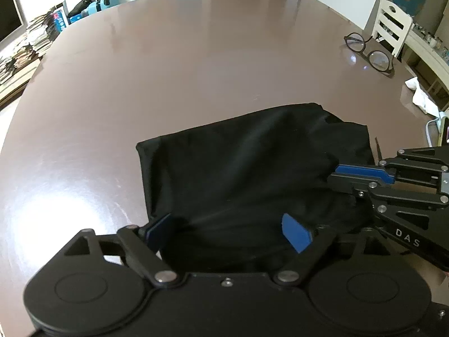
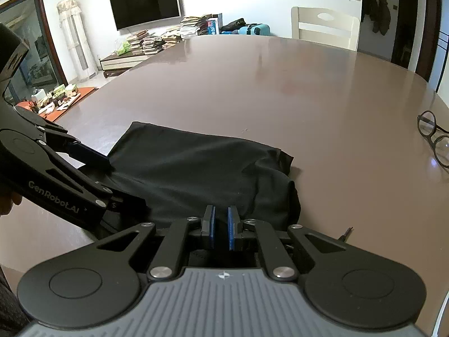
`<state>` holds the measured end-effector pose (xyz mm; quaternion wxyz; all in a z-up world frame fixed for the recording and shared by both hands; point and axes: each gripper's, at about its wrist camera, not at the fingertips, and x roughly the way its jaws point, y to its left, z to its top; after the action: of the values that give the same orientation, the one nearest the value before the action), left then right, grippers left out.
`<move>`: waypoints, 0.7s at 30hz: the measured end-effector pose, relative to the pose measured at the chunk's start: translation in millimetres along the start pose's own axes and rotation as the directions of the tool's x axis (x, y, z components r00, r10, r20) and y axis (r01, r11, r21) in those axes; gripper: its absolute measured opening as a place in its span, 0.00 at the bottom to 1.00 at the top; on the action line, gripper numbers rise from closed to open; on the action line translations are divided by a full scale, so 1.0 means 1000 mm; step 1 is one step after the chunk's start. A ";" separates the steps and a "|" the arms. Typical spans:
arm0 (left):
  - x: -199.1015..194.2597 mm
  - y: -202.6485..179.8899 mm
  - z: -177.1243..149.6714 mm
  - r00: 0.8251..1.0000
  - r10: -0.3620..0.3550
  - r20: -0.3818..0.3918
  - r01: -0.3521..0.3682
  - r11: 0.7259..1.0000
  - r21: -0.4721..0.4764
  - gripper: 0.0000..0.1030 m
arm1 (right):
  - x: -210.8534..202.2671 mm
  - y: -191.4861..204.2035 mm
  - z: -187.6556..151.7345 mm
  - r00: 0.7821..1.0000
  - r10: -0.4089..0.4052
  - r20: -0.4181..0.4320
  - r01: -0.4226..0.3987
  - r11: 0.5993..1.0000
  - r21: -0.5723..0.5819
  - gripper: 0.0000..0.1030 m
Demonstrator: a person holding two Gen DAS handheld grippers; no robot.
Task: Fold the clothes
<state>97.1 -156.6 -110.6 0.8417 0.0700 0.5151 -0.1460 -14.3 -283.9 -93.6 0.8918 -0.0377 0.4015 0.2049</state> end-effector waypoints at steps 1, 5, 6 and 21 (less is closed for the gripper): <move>0.000 0.000 0.000 1.000 0.000 0.000 0.000 1.000 -0.002 0.87 | 0.000 0.000 0.000 1.000 0.001 0.002 -0.001 1.000 0.001 0.08; 0.000 -0.003 -0.001 1.000 0.012 0.001 -0.012 1.000 -0.008 0.87 | 0.000 -0.001 0.000 1.000 0.003 -0.001 -0.003 1.000 0.000 0.08; 0.000 -0.003 -0.001 1.000 0.015 0.000 -0.015 1.000 -0.009 0.87 | 0.000 -0.001 0.000 1.000 0.003 -0.003 -0.003 1.000 -0.002 0.08; 0.001 -0.004 -0.001 0.999 0.036 -0.013 -0.037 0.999 -0.029 0.94 | 0.001 -0.006 0.002 1.000 0.019 -0.011 -0.019 1.000 -0.018 0.08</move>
<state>95.3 -160.5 -111.7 0.8419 0.0680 0.5211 -0.1226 -9.8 -288.7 -93.0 0.8873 -0.0432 0.4047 0.2168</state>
